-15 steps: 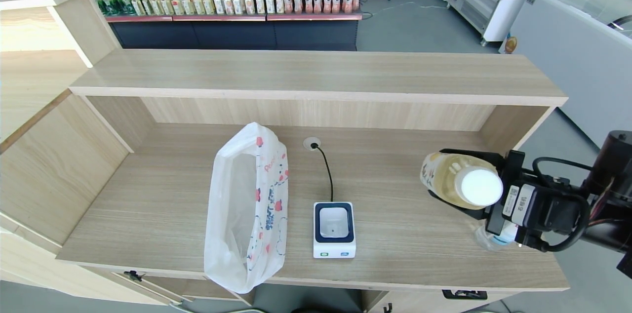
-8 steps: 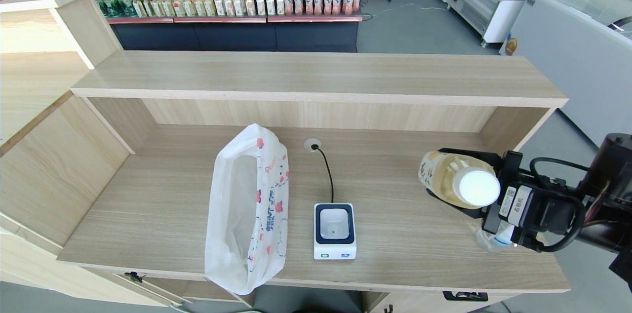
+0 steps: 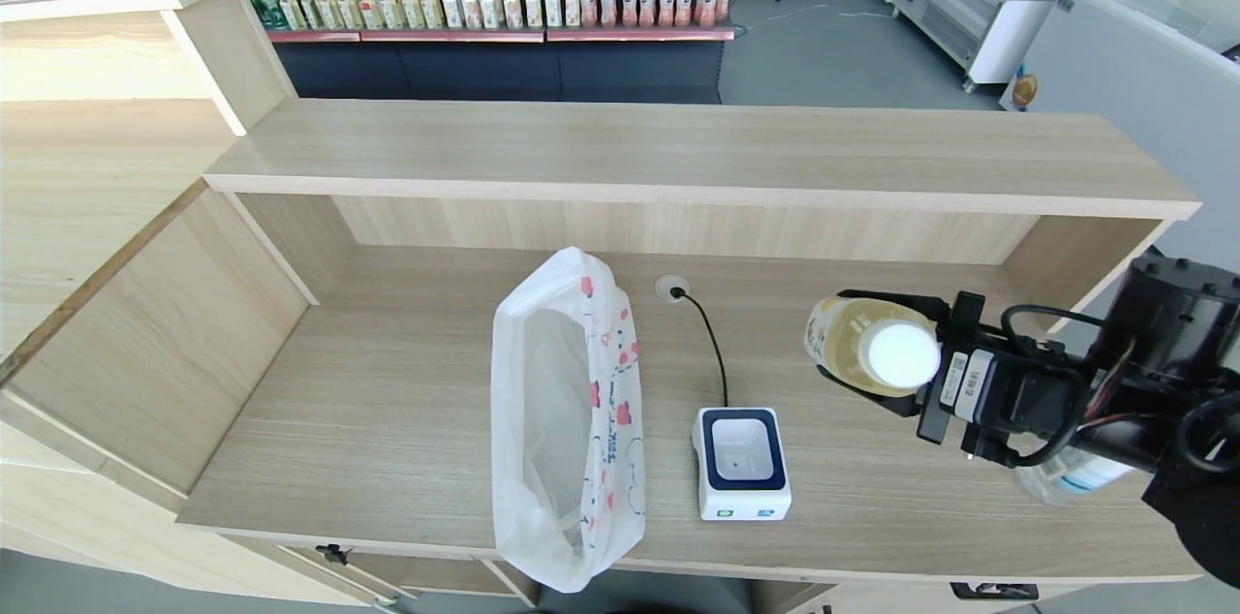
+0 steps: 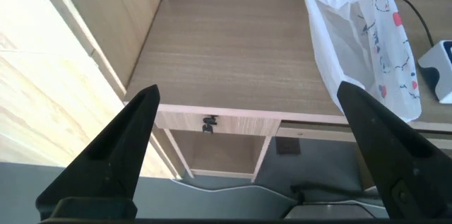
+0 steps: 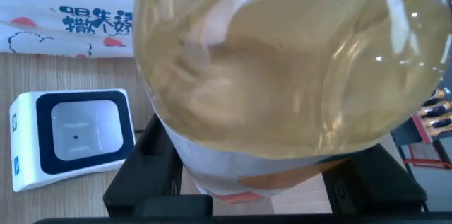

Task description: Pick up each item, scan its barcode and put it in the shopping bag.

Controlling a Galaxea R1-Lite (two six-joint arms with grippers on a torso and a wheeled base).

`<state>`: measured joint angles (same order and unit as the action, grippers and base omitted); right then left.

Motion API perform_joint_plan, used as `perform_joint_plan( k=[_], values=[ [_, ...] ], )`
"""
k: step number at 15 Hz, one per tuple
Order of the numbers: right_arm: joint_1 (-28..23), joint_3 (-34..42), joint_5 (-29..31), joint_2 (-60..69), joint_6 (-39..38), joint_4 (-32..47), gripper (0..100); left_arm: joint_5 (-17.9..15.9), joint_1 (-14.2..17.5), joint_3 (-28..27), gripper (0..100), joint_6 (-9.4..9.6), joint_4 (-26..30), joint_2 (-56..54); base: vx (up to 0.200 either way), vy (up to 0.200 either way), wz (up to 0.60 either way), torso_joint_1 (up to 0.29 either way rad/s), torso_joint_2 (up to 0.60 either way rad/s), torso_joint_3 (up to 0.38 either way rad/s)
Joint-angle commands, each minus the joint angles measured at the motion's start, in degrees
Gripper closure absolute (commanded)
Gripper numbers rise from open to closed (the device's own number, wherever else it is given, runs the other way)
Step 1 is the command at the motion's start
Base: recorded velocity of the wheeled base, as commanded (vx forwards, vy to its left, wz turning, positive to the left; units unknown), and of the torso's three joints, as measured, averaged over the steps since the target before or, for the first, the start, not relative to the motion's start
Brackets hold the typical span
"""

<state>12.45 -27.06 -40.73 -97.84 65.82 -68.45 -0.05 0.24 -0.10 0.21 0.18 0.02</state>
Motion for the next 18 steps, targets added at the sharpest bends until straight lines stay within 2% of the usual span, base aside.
perform_joint_plan(
  k=[1,4,11,14,18],
  values=[
    [-1.8,-1.0,-0.3,-4.6,0.0,-1.4,100,0.0,0.0,0.0,0,0.06,0.0,0.0,0.0,0.0,0.0,0.0,0.0,0.0],
    [-4.4,-0.9,-2.4,-8.9,-1.3,-4.9,100,0.0,0.0,0.0,0,0.06,0.0,0.0,0.0,0.0,0.0,0.0,0.0,0.0],
    [-4.9,0.3,-5.3,-15.3,-1.7,-6.6,100,0.0,0.0,0.0,0,0.06,0.0,0.0,0.0,0.0,0.0,0.0,0.0,0.0],
    [-5.8,-0.9,-8.7,-20.4,1.9,-8.7,100,0.0,0.0,0.0,0,0.06,0.0,0.0,0.0,0.0,0.0,0.0,0.0,0.0],
    [-5.8,-2.3,-10.4,-23.7,2.6,-9.2,100,0.0,0.0,0.0,0,0.06,0.0,0.0,0.0,0.0,0.0,0.0,0.0,0.0]
  ],
)
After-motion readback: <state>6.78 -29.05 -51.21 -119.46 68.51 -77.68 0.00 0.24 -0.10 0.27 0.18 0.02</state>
